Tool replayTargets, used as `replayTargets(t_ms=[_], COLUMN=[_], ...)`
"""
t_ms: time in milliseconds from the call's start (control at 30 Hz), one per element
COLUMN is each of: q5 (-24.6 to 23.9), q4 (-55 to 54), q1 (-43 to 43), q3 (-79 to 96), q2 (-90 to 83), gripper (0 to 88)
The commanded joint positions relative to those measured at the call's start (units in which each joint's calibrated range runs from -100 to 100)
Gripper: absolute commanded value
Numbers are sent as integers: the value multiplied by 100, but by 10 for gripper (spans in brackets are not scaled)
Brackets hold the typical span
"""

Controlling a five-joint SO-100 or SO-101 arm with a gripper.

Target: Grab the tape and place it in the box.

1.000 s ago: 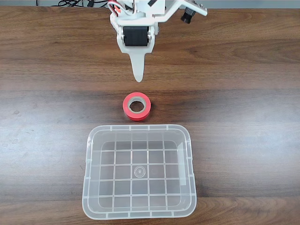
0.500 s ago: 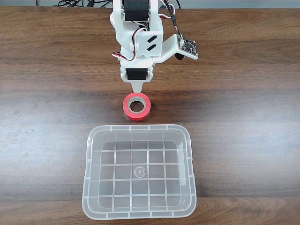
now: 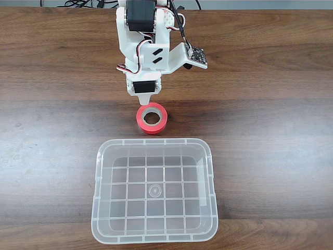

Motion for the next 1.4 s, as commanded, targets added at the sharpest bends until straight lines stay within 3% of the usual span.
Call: replayTargets(t_ms=[0,367,567,1367], q5=[59,49,59,402], q4=[-185,-185,-185,-1546], q1=[55,19,-3,-25], q3=[76,181,330,1591], q2=[-61,-53,-53,-37], gripper=[13,19,125,130])
